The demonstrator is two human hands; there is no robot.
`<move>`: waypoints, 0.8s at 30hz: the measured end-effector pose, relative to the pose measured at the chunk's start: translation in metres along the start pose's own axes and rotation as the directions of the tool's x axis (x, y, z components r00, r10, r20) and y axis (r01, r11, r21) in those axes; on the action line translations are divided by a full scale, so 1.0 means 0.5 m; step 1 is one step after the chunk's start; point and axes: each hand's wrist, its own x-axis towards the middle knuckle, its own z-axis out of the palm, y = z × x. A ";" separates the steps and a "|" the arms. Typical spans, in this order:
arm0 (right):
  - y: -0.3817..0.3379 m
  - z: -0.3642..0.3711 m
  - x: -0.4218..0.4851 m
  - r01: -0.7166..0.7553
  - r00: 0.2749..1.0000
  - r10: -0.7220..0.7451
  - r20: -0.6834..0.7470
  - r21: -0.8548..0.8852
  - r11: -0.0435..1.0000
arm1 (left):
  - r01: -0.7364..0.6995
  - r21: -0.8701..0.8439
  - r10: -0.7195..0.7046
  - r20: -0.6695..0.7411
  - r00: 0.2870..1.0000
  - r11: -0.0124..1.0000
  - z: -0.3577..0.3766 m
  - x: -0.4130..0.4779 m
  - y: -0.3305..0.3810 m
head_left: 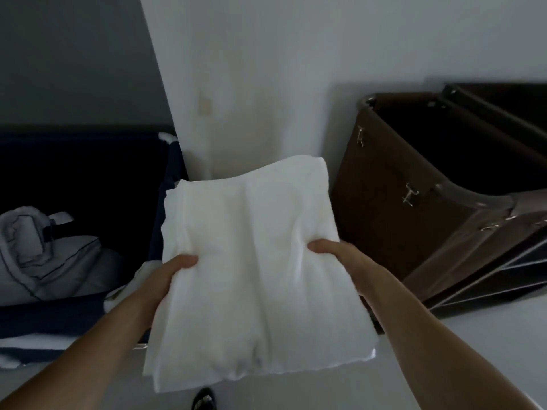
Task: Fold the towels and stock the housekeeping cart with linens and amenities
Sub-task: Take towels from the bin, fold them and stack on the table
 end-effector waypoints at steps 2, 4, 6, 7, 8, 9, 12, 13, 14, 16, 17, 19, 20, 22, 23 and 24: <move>-0.016 -0.004 -0.049 0.012 1.000 -0.012 -0.010 0.007 1.000 | -0.021 0.012 0.021 -0.008 1.000 1.000 0.000 -0.042 0.025; -0.022 -0.013 -0.101 0.015 1.000 -0.015 -0.020 0.014 1.000 | -0.014 0.009 0.014 0.035 0.999 1.000 0.008 -0.087 0.052; -0.020 -0.018 -0.154 0.020 0.999 -0.019 -0.030 0.034 0.999 | -0.028 0.032 0.026 0.084 0.996 0.999 0.021 -0.131 0.074; -0.016 -0.022 -0.181 0.027 0.999 -0.025 -0.035 0.043 0.999 | -0.043 0.048 0.038 0.103 0.994 0.998 0.027 -0.152 0.080; -0.011 -0.025 -0.208 0.037 0.998 -0.035 -0.047 0.051 0.998 | -0.058 0.064 0.050 0.120 0.992 0.996 0.032 -0.172 0.084; -0.004 -0.029 -0.237 0.048 0.997 -0.045 -0.063 0.059 0.997 | -0.070 0.074 0.060 0.135 0.989 0.995 0.037 -0.193 0.086; 0.024 -0.037 -0.326 0.074 0.989 -0.060 -0.138 0.096 0.993 | -0.084 0.113 0.063 0.182 0.981 0.990 0.055 -0.252 0.085; 0.037 -0.040 -0.355 0.081 0.984 -0.065 -0.166 0.095 0.992 | -0.088 0.114 0.065 0.195 0.979 0.990 0.063 -0.273 0.081; 0.052 -0.042 -0.385 0.099 0.975 -0.082 -0.208 0.073 0.992 | -0.094 0.108 0.071 0.205 0.976 0.990 0.071 -0.294 0.076; 0.084 -0.050 -0.441 0.142 0.950 -0.135 -0.283 0.004 0.990 | -0.108 0.112 0.079 0.238 0.968 0.988 0.088 -0.341 0.060; 0.100 -0.053 -0.470 0.149 0.940 -0.148 -0.307 -0.022 0.989 | -0.115 0.117 0.083 0.249 0.965 0.986 0.096 -0.366 0.049; 0.132 -0.056 -0.528 0.148 0.928 -0.156 -0.337 -0.049 0.988 | -0.162 0.117 0.131 0.236 0.963 0.980 0.110 -0.412 0.024; 0.147 -0.062 -0.555 0.152 0.922 -0.160 -0.352 -0.049 0.987 | -0.197 0.124 0.163 0.239 0.957 0.973 0.119 -0.430 0.013; 0.178 -0.076 -0.610 0.164 0.906 -0.161 -0.392 -0.025 0.986 | -0.226 0.146 0.183 0.261 0.948 0.963 0.146 -0.461 -0.004; 0.194 -0.085 -0.637 0.162 0.903 -0.151 -0.402 -0.006 0.987 | -0.228 0.158 0.178 0.279 0.944 0.961 0.162 -0.477 -0.012; 0.205 -0.097 -0.663 0.160 0.900 -0.143 -0.411 0.008 0.987 | -0.231 0.170 0.173 0.301 0.938 0.958 0.181 -0.490 -0.020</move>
